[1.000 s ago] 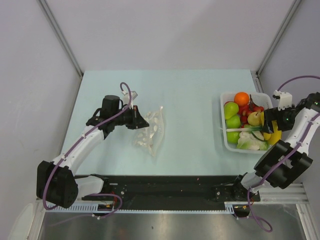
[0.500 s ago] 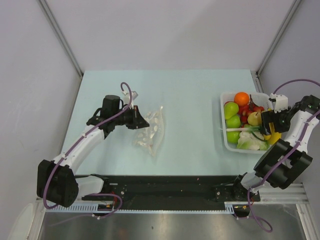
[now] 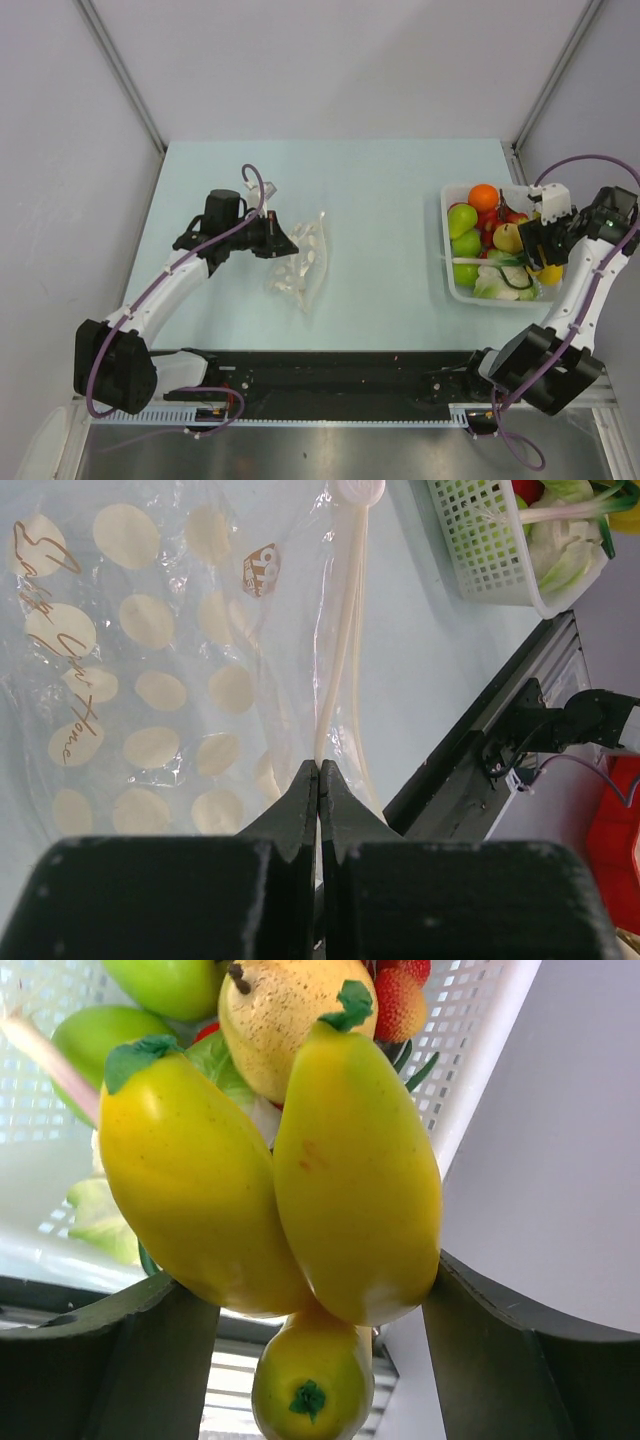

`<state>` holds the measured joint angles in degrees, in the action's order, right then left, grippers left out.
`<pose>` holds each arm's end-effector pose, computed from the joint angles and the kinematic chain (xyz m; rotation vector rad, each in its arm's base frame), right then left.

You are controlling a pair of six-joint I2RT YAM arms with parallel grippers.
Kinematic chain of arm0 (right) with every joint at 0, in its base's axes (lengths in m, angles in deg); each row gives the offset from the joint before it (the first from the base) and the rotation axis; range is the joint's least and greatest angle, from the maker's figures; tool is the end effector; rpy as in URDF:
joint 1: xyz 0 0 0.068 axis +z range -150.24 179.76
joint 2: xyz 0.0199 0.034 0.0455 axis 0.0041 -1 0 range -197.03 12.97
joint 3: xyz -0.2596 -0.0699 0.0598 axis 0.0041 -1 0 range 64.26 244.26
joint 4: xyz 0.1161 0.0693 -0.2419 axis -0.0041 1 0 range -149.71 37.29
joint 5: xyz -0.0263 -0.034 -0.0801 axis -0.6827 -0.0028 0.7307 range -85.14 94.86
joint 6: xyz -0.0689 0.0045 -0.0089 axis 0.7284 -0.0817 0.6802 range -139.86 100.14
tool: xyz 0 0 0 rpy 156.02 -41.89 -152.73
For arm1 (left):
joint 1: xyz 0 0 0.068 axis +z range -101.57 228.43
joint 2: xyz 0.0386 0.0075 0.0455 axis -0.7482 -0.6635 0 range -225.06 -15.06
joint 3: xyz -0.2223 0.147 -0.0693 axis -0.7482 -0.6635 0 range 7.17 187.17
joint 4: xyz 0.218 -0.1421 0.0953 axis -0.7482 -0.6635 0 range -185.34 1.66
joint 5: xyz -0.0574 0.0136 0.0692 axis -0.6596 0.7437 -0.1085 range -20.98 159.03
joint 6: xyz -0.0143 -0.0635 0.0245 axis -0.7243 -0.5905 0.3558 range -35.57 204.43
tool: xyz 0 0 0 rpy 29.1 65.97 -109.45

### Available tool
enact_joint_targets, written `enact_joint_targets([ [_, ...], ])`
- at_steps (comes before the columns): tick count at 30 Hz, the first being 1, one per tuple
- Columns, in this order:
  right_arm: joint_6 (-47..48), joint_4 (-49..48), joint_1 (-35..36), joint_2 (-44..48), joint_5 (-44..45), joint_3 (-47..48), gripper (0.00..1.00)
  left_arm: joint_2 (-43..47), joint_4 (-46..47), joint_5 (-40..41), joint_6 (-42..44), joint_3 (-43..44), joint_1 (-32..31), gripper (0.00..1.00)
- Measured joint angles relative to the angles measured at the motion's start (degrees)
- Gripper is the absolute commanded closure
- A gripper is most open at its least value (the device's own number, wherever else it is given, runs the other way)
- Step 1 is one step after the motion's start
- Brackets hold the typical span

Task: Place the food in the zip-top bag and seal the zipper
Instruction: Pick up the fake fruit from the bin.

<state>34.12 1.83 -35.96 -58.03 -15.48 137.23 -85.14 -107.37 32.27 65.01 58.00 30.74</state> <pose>0.2201 -0.1340 0.3250 -0.5204 2.4659 -0.1626 0.2656 -0.1203 0.2606 0.3305 2.2698 -1.0625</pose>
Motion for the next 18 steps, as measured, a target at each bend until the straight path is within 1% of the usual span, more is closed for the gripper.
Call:
enact_joint_targets([
  [4, 0.8, 2.5, 1.5, 1.8, 3.1, 0.1, 0.52, 0.0, -0.5, 0.0, 0.3, 0.2, 0.0, 1.00],
  [10, 1.6, 9.7, 1.9, 2.1, 7.5, 0.7, 0.57, 0.0, -0.9, 0.0, 0.4, 0.2, 0.0, 1.00],
  [15, -0.1, 12.2, 2.1, 4.2, 10.1, 1.2, 0.57, 0.0, -1.2, -0.1, 0.4, 0.2, 0.0, 1.00],
  [18, -1.8, 14.3, 2.4, 4.7, 10.6, 4.4, 0.57, 0.0, -1.3, -0.2, 0.5, 0.2, 0.0, 1.00],
])
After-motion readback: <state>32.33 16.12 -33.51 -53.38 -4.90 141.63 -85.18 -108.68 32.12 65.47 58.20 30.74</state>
